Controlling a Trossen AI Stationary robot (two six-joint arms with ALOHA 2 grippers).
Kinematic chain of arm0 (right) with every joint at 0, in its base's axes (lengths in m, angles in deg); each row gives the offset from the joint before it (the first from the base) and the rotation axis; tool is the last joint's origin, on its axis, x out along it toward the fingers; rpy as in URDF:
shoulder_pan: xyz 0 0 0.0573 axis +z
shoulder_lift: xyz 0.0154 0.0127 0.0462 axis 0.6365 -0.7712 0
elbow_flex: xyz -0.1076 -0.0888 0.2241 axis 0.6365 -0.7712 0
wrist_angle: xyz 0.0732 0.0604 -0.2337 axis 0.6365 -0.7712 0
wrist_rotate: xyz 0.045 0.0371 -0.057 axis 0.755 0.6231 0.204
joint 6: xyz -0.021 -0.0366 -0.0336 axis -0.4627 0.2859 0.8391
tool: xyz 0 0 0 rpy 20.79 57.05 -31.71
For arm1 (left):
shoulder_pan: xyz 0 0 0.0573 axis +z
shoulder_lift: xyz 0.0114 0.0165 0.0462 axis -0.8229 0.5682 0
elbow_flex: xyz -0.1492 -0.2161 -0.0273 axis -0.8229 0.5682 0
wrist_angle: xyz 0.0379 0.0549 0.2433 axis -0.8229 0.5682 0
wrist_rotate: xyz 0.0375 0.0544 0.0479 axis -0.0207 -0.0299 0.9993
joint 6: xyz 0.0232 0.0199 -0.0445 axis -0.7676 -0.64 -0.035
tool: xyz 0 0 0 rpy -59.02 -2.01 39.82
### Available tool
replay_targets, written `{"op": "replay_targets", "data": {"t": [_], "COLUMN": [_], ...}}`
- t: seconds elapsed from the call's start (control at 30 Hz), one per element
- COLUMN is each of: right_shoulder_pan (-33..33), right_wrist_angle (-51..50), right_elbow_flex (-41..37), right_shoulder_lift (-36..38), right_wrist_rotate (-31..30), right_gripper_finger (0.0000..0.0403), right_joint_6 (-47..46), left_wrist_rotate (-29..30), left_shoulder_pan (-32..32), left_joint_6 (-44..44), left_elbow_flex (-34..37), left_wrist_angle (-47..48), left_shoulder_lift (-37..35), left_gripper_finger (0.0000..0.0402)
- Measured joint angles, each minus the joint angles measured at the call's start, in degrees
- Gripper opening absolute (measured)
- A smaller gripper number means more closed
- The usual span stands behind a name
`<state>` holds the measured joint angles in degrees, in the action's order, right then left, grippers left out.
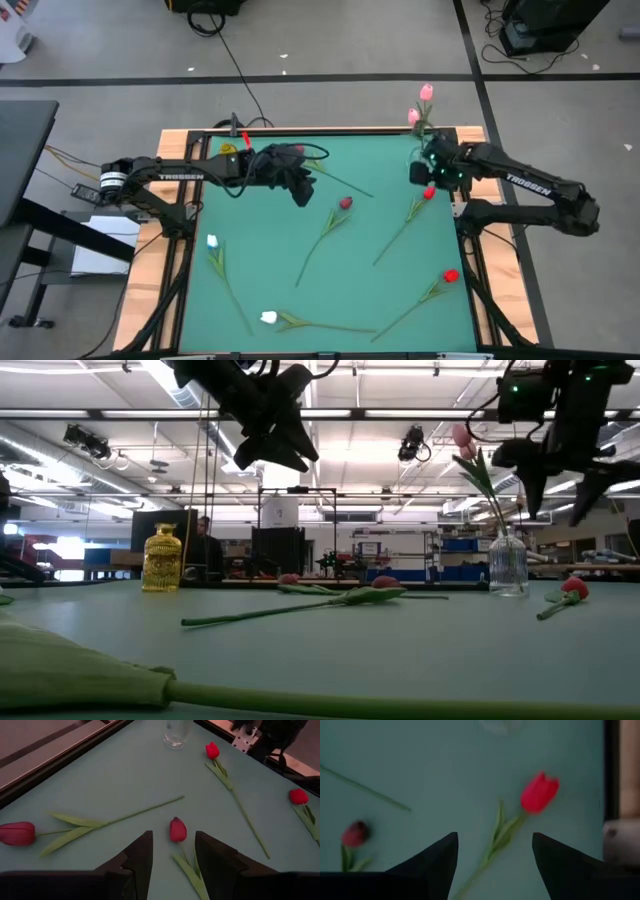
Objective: Sort flowers into vase by color
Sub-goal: Put the top red flower into the transparent vase
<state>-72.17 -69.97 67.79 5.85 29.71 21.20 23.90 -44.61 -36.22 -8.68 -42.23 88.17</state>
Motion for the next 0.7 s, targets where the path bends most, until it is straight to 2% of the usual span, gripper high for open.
{"op": "replay_targets", "data": {"t": [0.1, 0.3, 0.53, 0.7], "right_shoulder_pan": [4.1, 9.7, 13.2, 14.1], "right_wrist_angle": [1.5, 11.1, 18.2, 21.9], "right_elbow_flex": [-4.1, -12.0, -19.2, -20.7], "right_shoulder_lift": [0.0, -0.1, -2.0, -4.3], "right_wrist_rotate": [1.9, 3.1, 4.3, 2.4], "right_gripper_finger": [0.025, 0.0225, 0.0205, 0.0204], "right_joint_6": [-8.5, -20.7, -29.3, -32.7], "left_wrist_rotate": [0.0, 0.0, 0.0, -2.3], "left_shoulder_pan": [0.0, 0.3, 2.9, 5.0], "left_joint_6": [0.3, -2.0, -5.0, -6.5], "left_elbow_flex": [0.0, 0.0, 0.0, 0.0], "left_wrist_angle": [0.3, 1.8, 2.1, 2.1], "left_shoulder_lift": [0.0, 0.0, 0.0, 0.0], "left_gripper_finger": [0.0153, 0.0153, 0.0153, 0.0153]}}
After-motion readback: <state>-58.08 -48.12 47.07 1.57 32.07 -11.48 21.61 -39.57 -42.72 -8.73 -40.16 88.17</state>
